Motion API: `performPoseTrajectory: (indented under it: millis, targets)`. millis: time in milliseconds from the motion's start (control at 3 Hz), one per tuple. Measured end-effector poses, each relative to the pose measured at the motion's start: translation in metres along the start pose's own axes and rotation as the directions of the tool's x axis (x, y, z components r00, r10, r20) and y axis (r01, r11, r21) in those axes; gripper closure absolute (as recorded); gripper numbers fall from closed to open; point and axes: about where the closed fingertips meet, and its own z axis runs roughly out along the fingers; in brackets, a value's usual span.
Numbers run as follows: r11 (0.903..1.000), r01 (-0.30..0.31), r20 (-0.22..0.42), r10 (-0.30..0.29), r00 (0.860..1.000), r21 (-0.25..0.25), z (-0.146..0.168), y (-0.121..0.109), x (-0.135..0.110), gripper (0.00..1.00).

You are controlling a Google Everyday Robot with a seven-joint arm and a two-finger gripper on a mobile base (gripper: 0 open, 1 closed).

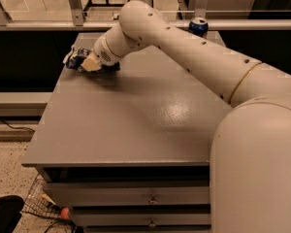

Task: Pick blue chip bag

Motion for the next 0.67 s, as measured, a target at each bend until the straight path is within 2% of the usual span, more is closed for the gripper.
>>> performPoseTrajectory:
  millis: [667]
  targets:
    - [1.0, 0.0, 0.0, 0.0, 1.0, 0.0, -0.0001, 0.0, -0.0002, 1.0]
